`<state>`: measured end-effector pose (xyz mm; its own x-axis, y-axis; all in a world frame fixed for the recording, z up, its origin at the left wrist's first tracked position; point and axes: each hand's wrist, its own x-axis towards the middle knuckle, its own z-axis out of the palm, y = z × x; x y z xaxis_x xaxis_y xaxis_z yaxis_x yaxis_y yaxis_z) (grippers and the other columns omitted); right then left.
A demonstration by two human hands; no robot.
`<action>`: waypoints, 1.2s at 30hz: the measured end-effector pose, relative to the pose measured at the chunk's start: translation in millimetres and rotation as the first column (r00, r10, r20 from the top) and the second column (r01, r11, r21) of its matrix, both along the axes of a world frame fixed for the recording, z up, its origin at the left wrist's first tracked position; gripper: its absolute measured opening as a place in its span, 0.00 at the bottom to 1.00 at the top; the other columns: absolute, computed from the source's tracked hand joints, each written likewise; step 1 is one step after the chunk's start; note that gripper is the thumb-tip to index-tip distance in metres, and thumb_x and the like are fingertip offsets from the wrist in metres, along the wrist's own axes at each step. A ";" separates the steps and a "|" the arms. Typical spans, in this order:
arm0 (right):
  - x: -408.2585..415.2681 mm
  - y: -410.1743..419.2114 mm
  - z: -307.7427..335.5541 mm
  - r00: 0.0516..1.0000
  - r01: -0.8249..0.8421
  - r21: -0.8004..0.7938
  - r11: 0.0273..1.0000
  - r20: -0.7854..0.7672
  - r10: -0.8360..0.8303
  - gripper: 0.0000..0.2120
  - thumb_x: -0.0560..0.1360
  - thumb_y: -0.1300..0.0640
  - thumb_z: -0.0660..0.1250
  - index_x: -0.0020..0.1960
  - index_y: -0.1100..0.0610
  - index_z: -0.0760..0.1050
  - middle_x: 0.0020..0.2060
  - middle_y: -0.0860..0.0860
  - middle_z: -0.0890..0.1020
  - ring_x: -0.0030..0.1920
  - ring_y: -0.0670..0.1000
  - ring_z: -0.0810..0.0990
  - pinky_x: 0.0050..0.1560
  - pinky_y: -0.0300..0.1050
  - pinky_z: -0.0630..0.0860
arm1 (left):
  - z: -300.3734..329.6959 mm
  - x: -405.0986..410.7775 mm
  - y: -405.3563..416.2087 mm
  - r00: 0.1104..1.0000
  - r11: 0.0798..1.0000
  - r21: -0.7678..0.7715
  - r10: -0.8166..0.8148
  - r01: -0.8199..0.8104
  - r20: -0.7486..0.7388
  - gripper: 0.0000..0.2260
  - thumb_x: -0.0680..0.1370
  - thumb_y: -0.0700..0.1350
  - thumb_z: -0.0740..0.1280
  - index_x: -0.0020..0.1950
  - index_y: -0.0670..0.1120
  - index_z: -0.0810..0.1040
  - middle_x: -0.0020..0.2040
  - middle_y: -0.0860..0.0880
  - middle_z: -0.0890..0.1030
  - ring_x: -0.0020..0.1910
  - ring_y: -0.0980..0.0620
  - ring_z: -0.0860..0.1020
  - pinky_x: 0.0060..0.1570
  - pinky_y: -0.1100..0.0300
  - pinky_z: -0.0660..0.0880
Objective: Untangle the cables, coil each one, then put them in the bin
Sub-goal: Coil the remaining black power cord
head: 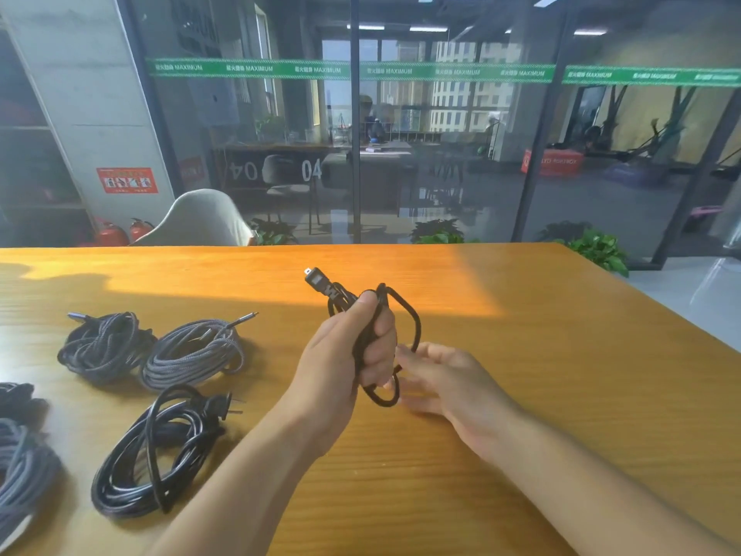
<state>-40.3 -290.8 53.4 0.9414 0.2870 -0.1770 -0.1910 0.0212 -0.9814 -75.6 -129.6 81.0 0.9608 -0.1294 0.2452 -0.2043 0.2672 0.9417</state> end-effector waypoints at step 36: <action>-6.6 29.6 17.3 0.732 0.361 0.268 0.894 0.513 -0.449 0.22 0.84 0.40 0.60 0.47 0.59 0.68 0.35 0.59 0.68 0.32 0.57 0.67 0.29 0.47 0.67 | -1.1 -13.4 -19.7 0.986 0.981 0.174 0.105 -0.082 -0.127 0.35 0.84 0.67 0.48 0.28 0.42 0.67 0.25 0.49 0.59 0.25 0.48 0.56 0.31 0.57 0.57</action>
<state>-46.9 -261.2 70.7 0.8947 -0.1641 0.4154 0.4356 0.1153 -0.8927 -89.0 -149.3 79.8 0.9933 -0.0660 0.0952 -0.0892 0.0885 0.9921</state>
